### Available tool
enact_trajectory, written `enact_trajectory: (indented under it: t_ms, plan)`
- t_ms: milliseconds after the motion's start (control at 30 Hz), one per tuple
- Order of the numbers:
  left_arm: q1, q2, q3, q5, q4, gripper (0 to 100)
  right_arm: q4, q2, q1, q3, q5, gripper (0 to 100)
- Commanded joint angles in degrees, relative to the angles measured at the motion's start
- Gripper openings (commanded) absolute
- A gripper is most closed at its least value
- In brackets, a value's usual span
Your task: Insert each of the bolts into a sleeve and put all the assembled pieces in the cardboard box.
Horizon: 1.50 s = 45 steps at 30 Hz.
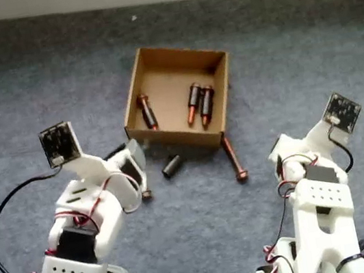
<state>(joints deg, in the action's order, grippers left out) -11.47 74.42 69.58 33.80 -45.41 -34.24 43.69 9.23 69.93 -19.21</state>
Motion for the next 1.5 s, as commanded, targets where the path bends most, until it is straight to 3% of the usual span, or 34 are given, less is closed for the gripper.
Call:
enact_trajectory:
  t_ms: [0, 133, 433, 633, 867, 967, 1233, 1467]
  plan:
    - [1.71, 3.91, -0.4, -20.31, -0.44, 1, 1.27, 1.8, 0.31, -0.66, -0.09, 0.6]
    - [3.21, 4.97, -0.31, -35.96, -0.7, 1, 1.27, 1.8, 0.4, -0.66, -0.09, 0.6]
    - [3.56, -5.67, -2.51, -55.12, -1.14, 4, 1.27, 1.8, 0.48, -0.75, -0.09, 0.6]
    - [7.34, -26.24, -18.33, -58.29, -11.34, 8, 1.27, 1.54, 0.48, -0.75, -0.09, 0.6]
    - [7.43, -46.64, -34.15, -77.63, -22.07, 9, 1.27, 1.45, 0.31, -0.84, 2.99, 0.6]
    - [7.43, -50.33, -35.56, -85.01, -24.09, 14, 1.27, 1.45, 0.31, -0.84, 3.34, 0.6]
    - [7.34, -55.25, -31.87, -101.1, -23.21, 16, 1.27, 1.45, 0.31, -0.84, 3.43, 0.6]
    - [5.32, -62.81, -22.81, -101.89, -6.07, 17, 1.27, 1.45, 0.31, -0.92, 3.52, 0.6]
